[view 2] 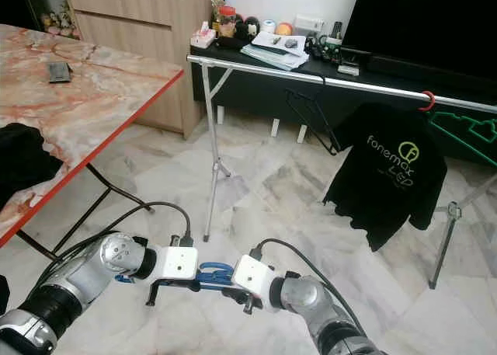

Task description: Hang hanger

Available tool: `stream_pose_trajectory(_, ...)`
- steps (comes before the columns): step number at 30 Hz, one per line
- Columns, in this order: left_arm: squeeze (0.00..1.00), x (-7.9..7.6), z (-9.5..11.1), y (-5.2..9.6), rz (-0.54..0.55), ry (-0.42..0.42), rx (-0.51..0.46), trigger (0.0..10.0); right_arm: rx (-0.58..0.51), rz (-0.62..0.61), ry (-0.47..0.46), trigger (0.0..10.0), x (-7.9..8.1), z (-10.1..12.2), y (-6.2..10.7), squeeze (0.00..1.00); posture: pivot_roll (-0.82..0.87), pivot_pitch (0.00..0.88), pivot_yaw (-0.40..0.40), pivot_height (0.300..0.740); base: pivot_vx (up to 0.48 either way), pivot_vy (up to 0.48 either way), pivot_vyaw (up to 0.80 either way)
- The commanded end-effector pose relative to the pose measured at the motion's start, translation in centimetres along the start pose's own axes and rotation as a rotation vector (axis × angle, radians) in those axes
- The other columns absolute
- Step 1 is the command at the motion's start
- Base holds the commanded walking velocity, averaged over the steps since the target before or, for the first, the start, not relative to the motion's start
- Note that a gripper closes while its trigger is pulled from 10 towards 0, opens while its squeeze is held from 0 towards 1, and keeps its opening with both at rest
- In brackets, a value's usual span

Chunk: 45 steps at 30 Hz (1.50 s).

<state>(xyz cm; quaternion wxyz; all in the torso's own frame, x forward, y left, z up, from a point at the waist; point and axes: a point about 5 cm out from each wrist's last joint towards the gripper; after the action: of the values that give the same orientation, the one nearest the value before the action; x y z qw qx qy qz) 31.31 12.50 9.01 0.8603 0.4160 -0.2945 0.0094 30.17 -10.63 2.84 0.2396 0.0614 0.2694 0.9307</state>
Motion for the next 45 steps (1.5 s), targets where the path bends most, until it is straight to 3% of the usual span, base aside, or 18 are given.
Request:
stream_pose_trajectory(1,0.0,0.3,1.0,-0.3,-0.005,-0.042,-0.034,10.0,-0.001,0.005,-0.044,0.0,0.2,-0.4,0.0,0.0,0.06,0.078,-0.106,0.74,0.0,0.0,0.0)
stream_pose_trajectory(24,0.0,0.5,1.7,-0.4,-0.02,-0.108,-0.066,10.0,0.06,0.097,-0.117,0.0,1.1,-2.2,0.4,0.0,0.07,0.077,-0.109,0.74,0.0,0.0,0.0)
stream_pose_trajectory(25,0.07,0.5,1.8,-0.4,-0.029,-0.094,-0.084,10.0,0.075,0.092,-0.119,0.0,1.2,-2.6,0.5,0.0,0.06,0.076,-0.108,0.74,0.0,0.0,0.0)
stream_pose_trajectory(26,0.07,0.4,1.8,-0.4,-0.032,-0.09,-0.089,10.0,0.079,0.091,-0.119,0.0,1.3,-2.7,0.5,0.0,0.06,0.076,-0.108,0.74,0.0,0.0,0.0)
stream_pose_trajectory(27,1.0,0.4,1.8,-0.3,-0.033,-0.087,-0.095,10.0,0.085,0.089,-0.12,0.0,1.3,-2.9,0.5,0.0,0.06,0.076,-0.108,0.74,0.0,0.0,0.0)
stream_pose_trajectory(35,1.0,0.2,1.6,-0.1,-0.048,-0.077,-0.097,10.0,0.136,0.102,-0.1,0.0,1.7,-3.7,0.7,0.0,0.06,0.077,-0.108,0.74,0.0,0.0,0.0)
stream_pose_trajectory(39,1.0,0.1,0.7,0.5,-0.046,-0.06,-0.068,10.0,0.224,0.12,-0.068,0.0,2.4,-5.3,1.0,0.0,0.06,0.08,-0.112,0.74,0.0,0.0,0.0)
stream_pose_trajectory(42,1.0,-0.1,0.0,0.9,-0.035,-0.048,-0.038,10.0,0.246,0.086,-0.107,0.0,2.3,-6.2,1.5,0.0,0.06,0.08,-0.113,0.74,0.0,0.0,0.0)
stream_pose_trajectory(45,1.0,-0.5,-1.4,1.5,0.016,-0.011,0.018,10.0,0.266,-0.027,-0.199,0.0,2.0,-7.9,2.6,0.0,0.06,0.08,-0.113,0.74,0.0,0.0,0.0)
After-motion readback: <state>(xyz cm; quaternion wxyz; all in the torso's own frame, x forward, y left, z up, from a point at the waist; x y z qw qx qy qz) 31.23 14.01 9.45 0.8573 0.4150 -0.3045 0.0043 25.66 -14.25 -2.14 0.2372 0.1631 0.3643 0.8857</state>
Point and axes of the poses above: a point about 5 cm out from each wrist's last joint towards the gripper, its own y axis pointing back from the gripper into the wrist, its own z axis along the axis of the wrist's last joint, x = y × z, and after that the axes turned 13 degrees about -y, right-handed
